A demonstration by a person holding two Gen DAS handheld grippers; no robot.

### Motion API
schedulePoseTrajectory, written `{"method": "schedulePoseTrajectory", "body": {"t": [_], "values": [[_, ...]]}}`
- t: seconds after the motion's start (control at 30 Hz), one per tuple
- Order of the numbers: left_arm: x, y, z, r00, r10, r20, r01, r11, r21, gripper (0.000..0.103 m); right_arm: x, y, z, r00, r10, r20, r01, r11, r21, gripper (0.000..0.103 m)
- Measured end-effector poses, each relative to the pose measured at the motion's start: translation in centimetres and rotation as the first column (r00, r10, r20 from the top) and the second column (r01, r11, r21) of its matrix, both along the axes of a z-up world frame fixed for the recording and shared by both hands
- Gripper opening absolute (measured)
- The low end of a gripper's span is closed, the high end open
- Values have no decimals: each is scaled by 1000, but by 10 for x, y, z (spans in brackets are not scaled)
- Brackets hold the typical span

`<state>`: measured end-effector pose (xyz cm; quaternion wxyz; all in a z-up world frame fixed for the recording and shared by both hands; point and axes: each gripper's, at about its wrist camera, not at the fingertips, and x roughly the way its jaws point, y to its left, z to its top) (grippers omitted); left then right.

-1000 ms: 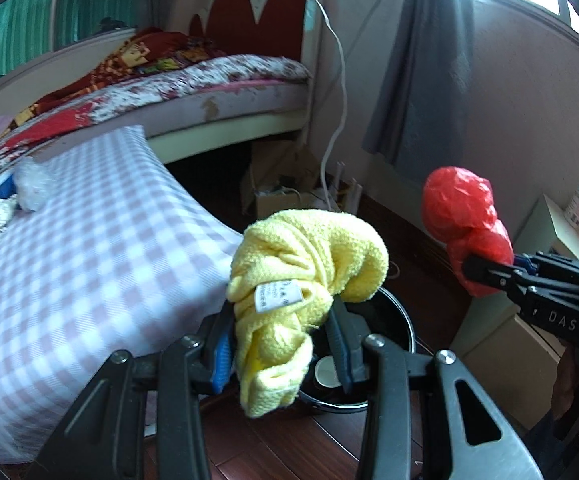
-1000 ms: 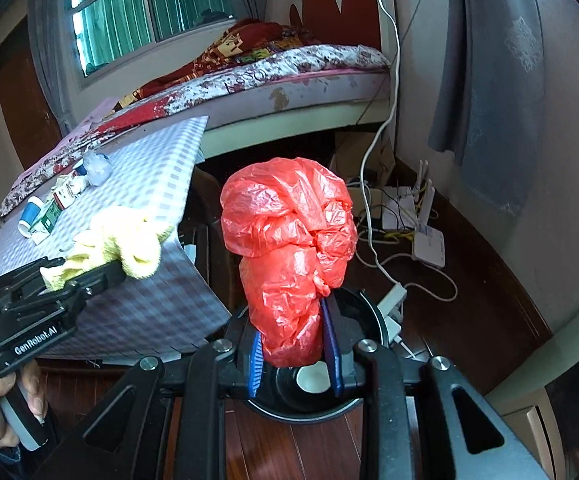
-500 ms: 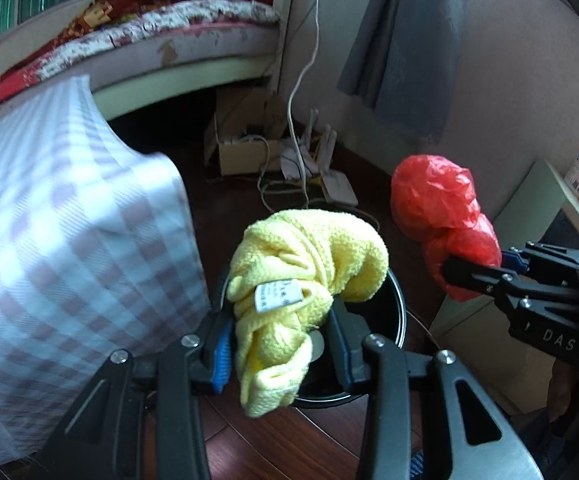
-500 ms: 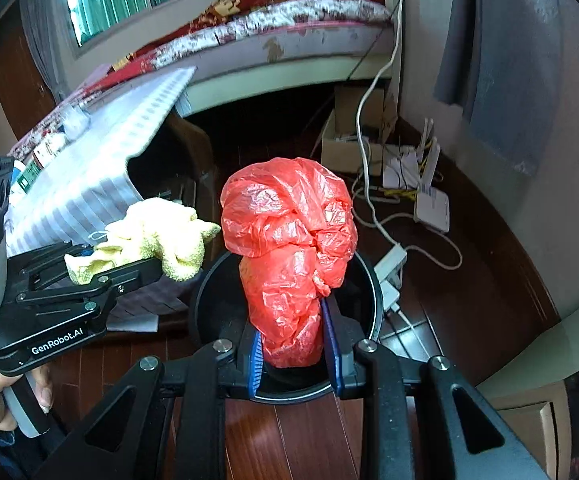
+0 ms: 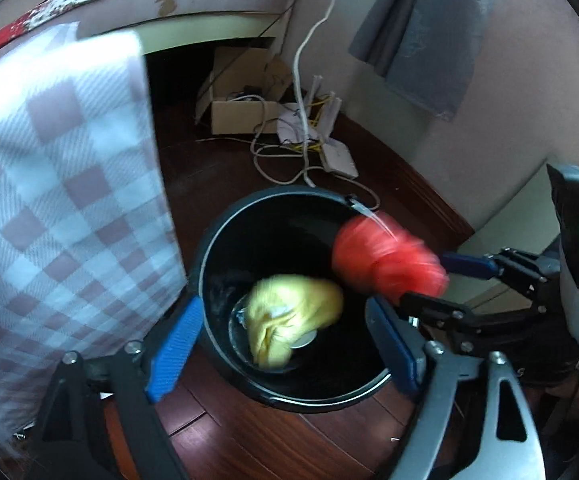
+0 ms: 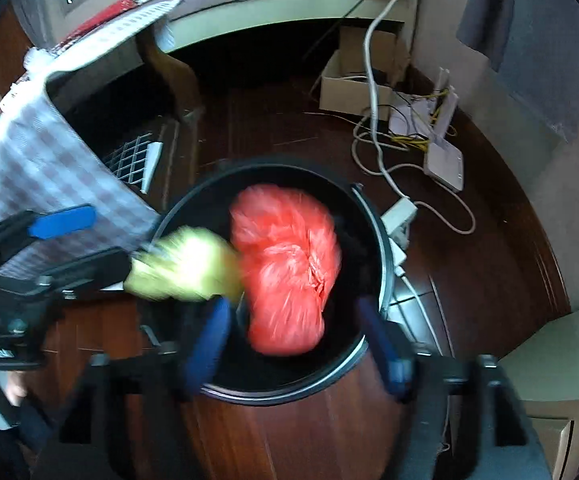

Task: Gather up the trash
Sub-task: 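Open both tools to drop the cloth and red bag into the bin, then move both tools back toward the table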

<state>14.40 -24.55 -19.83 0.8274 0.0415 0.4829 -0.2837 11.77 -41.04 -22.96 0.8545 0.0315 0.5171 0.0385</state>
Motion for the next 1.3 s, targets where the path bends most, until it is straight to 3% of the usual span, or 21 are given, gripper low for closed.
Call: {"method": "schedulePoseTrajectory", "body": {"t": [0.07, 0.2, 0.67, 0.83, 1.3], "values": [[-1, 3, -4, 1000, 14, 1, -14, 1000, 19, 85, -2, -5, -5, 1000, -23, -6, 23, 1000, 1, 77], [-2, 7, -10, 999, 49, 24, -50, 996, 68, 86, -3, -7, -8, 999, -49, -5, 49, 999, -10, 99], [-13, 24, 1, 995, 64, 73, -70, 994, 84, 89, -8, 5, 6, 999, -40, 32, 41, 999, -28, 100], [-19, 36, 18, 993, 70, 99, -78, 993, 84, 99, -16, 13, 21, 998, -45, 54, 47, 999, -26, 101], [-40, 89, 73, 967, 152, 206, -166, 985, 52, 102, -37, 47, 73, 988, -28, 151, 30, 999, -12, 102]]}}
